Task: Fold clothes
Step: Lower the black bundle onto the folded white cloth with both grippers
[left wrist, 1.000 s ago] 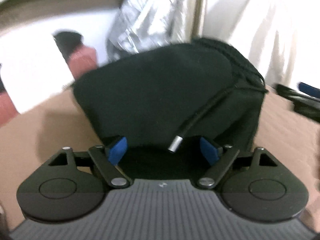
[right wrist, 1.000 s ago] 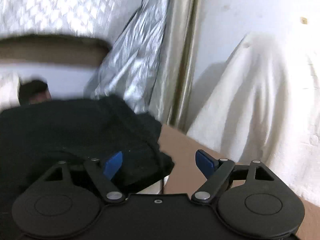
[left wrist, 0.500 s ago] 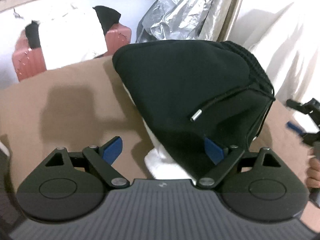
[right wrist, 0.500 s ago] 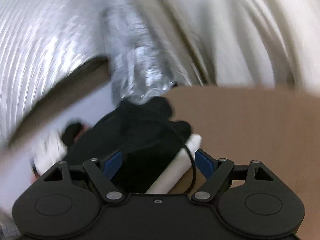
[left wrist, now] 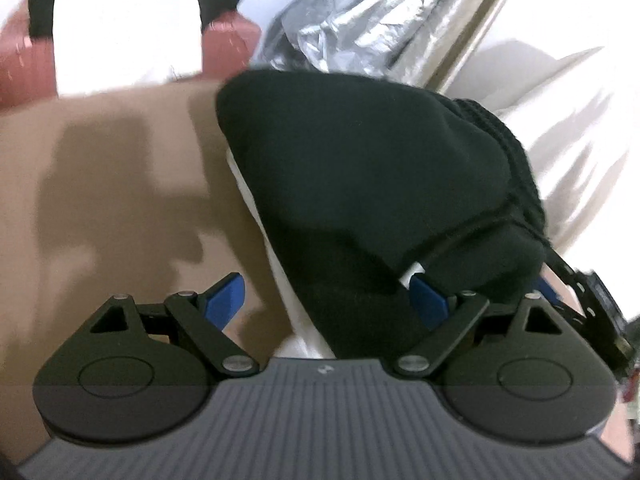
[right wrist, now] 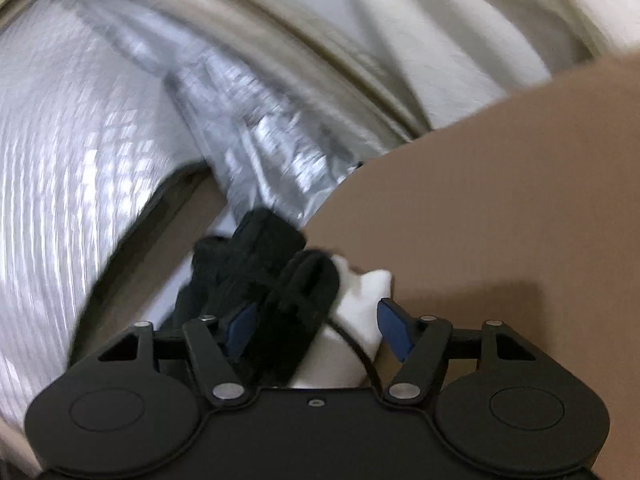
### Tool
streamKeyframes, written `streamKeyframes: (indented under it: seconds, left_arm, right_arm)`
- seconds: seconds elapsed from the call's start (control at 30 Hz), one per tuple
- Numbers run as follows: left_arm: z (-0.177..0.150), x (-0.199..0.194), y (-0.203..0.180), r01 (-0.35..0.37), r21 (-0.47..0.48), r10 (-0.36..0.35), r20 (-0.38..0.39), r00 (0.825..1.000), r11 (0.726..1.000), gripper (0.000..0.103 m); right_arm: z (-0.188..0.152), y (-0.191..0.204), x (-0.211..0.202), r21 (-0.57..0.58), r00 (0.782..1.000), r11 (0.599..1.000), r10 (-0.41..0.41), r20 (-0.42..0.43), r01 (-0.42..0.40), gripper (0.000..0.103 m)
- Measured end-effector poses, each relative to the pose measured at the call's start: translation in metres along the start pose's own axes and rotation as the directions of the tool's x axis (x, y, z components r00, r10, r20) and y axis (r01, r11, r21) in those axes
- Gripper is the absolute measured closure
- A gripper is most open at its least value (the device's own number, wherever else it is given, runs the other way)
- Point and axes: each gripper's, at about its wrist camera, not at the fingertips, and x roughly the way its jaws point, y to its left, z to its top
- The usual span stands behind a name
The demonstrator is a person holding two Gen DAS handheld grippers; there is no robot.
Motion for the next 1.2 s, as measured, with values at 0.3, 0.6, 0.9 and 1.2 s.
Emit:
streamKeyframes:
  seconds: [0.3,0.6,0.9,1.2]
  left_arm:
    - [0.002,0.023,-0.007,-0.012,-0.029,0.012,-0.004,1.0,0.999,0.013]
    - [0.01,0.007,0.011,-0.031,-0.117,0.037,0.045,0.998,0.993,0.013]
    - [0.016,0.002,0.025,-0.028,-0.142,0.034,0.042,0.999,0.989,0.013]
    - [0.005,-0.011,-0.012,-0.107,0.023,0.106,0.06,0.993,0.994,0.013]
  right_arm:
    - [-0.025,0.029,0.035,-0.309,0.951,0.916,-0.296,-0.091,0.255,0.097]
    - [-0.013,0.155,-0.037,-0.354,0.999,0.934,-0.036,0.022,0.041,0.097]
    - [-0.051,0.243,-0.01,-0.379,0.956,0.923,-0.046,-0.291,-0.071,0.086]
    - [-0.084,0.252,-0.083,-0.415,0.973,0.909,-0.054,-0.226,-0.046,0.054]
